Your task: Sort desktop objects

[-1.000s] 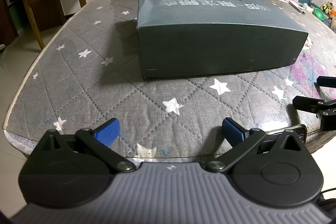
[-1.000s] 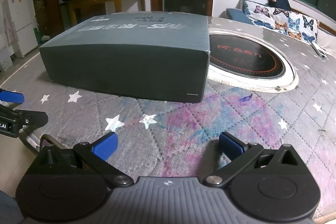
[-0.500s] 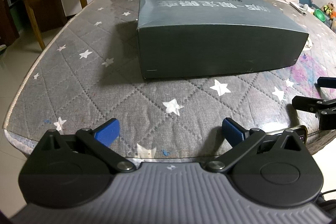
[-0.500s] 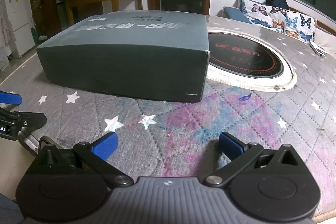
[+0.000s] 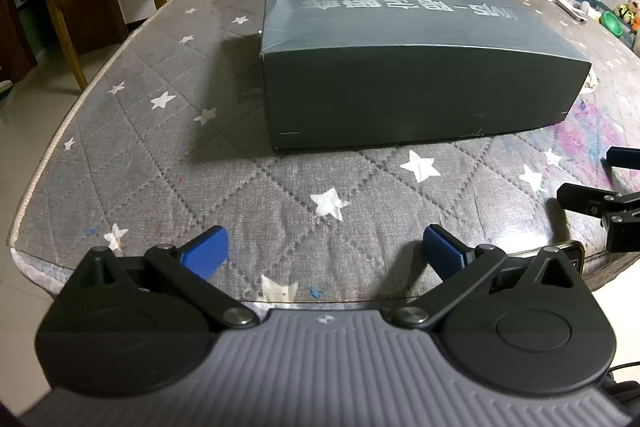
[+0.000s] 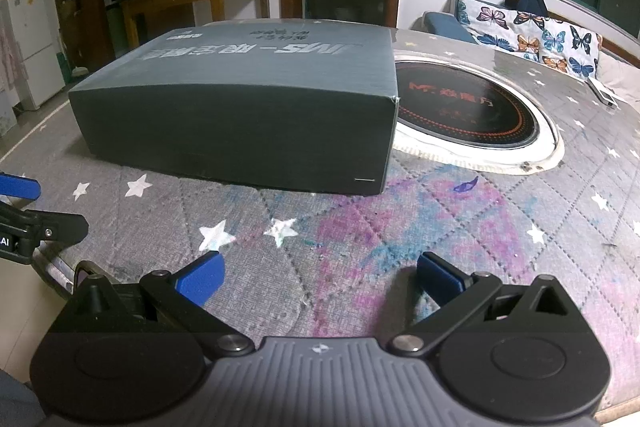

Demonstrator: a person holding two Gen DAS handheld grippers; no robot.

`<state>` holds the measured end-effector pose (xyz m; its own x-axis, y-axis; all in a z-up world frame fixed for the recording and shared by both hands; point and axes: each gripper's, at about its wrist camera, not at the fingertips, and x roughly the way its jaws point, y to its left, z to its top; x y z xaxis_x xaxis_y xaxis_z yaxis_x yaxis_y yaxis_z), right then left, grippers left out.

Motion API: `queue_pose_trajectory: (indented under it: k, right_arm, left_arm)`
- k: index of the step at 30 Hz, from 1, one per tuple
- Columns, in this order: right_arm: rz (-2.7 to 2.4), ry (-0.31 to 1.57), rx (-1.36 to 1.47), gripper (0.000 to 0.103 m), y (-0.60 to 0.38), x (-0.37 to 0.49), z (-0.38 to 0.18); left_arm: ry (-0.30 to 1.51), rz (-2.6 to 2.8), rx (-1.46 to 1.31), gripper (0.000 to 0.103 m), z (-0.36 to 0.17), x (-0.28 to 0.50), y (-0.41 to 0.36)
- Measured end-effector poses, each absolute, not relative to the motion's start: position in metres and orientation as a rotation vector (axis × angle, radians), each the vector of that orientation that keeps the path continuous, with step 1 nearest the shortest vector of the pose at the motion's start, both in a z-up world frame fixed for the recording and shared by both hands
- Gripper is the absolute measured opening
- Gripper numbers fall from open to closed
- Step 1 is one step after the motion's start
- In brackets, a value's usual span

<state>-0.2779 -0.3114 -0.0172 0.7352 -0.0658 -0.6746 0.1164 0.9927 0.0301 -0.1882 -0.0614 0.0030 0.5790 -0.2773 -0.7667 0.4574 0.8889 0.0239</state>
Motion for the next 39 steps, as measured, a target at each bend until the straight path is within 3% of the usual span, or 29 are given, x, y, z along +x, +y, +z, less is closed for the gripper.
queue_pose_trajectory:
  k: [39]
  right_arm:
    - [-0.103,0.735,0.069,0.103,-0.3103,-0.2789,-0.0183]
  left_arm:
    - [0.875,-0.417,0.231,0.103,0.0018,-0.1821,-0.0623]
